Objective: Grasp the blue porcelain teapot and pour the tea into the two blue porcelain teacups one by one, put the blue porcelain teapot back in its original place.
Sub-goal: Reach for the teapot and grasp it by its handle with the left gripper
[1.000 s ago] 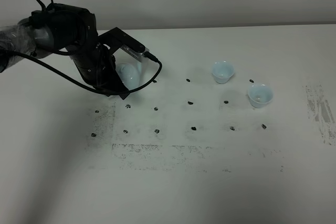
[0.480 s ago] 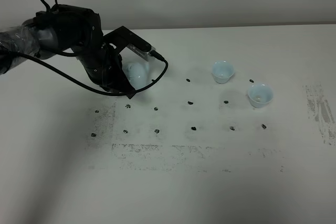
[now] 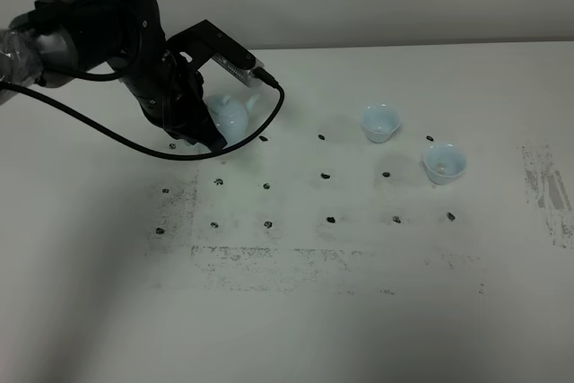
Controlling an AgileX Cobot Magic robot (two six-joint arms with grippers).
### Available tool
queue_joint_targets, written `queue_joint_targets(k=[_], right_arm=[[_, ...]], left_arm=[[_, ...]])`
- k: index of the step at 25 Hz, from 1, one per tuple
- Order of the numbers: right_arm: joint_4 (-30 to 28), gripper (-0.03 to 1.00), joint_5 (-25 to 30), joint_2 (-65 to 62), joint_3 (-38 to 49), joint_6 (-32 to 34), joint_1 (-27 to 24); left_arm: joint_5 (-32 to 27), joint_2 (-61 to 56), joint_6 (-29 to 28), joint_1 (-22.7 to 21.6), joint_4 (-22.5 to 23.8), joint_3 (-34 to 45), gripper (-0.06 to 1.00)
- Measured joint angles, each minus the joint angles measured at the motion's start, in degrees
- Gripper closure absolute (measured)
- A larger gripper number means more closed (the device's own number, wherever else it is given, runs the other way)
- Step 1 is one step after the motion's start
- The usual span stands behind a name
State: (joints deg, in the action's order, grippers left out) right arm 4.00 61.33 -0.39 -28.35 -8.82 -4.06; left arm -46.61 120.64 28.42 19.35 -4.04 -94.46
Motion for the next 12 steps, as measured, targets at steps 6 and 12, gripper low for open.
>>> queue_joint_targets(k=[6, 12], right_arm=[[0.0, 0.68, 0.0, 0.0, 0.0, 0.0, 0.0], [0.0, 0.68, 0.0, 0.0, 0.0, 0.0, 0.0]], left_arm=[[0.8, 0.0, 0.1, 0.2, 0.2, 0.1, 0.91], [4.7, 0.0, 0.2, 0.5, 0.1, 0.1, 0.91]])
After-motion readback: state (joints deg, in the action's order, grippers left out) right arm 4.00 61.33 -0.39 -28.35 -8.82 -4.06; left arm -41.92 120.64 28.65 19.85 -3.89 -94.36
